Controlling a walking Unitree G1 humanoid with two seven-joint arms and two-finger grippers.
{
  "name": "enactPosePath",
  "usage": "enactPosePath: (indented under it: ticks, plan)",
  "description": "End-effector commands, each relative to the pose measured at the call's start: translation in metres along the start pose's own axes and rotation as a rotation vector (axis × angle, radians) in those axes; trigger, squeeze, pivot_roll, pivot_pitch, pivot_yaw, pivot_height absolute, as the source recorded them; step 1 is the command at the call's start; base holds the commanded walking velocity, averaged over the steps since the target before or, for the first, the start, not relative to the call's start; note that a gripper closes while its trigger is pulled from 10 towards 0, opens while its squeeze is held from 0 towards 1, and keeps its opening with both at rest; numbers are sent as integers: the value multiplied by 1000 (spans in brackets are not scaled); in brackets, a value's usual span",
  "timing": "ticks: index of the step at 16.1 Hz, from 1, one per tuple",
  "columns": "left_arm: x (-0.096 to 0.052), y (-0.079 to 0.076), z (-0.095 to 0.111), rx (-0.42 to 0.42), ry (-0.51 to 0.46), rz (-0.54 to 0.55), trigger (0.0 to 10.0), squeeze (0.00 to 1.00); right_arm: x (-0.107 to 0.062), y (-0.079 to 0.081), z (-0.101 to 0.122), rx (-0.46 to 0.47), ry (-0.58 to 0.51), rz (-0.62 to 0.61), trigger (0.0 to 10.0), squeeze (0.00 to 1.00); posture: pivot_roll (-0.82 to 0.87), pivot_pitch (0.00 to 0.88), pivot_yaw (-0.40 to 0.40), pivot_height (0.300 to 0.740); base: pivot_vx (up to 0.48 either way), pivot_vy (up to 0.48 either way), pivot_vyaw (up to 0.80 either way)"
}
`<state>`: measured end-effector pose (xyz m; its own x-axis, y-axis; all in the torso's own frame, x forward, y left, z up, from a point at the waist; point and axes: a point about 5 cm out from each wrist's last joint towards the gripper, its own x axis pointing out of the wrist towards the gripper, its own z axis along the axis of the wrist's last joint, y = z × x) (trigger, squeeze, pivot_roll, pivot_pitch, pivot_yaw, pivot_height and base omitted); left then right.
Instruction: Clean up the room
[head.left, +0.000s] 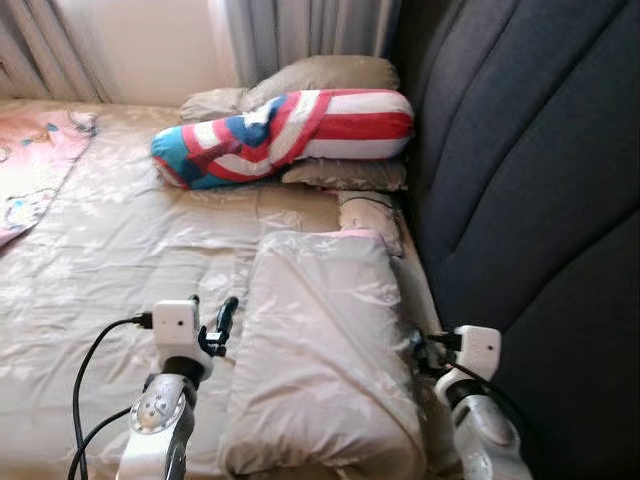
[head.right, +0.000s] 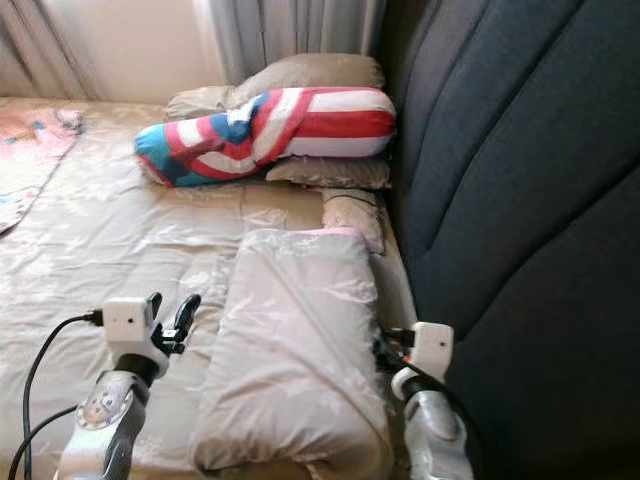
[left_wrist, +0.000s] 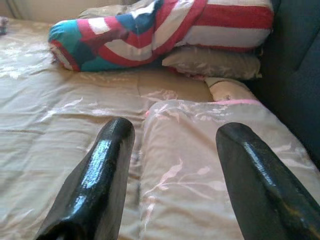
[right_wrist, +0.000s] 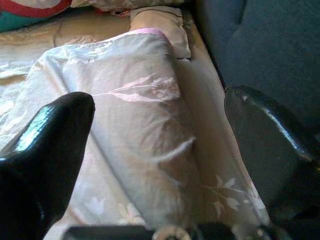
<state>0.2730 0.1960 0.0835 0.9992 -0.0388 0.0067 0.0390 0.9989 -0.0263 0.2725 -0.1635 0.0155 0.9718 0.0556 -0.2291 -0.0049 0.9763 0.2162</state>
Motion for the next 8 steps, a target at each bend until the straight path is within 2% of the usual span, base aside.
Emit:
enactPosePath:
  ticks: [1, 3, 6, 8]
  plan:
    - [-2, 1, -1, 12, 14, -3, 10000, 0, 0, 2, -2, 15, 7, 0, 10000, 0, 0, 69, -79, 740, 0, 0, 0]
    - [-2, 1, -1, 12, 15, -3, 10000, 0, 0, 3, -2, 16, 7, 1, 10000, 0, 1, 69, -78, 740, 0, 0, 0]
    - [-2, 1, -1, 16, 17, -8, 10000, 0, 0, 3, -2, 18, 7, 0, 10000, 0, 0, 69, -76, 740, 0, 480, 0]
    - [-2, 0, -1, 20, 14, -10, 10000, 0, 0, 3, -2, 19, 6, -1, 10000, 0, 1, 68, -74, 740, 0, 0, 0]
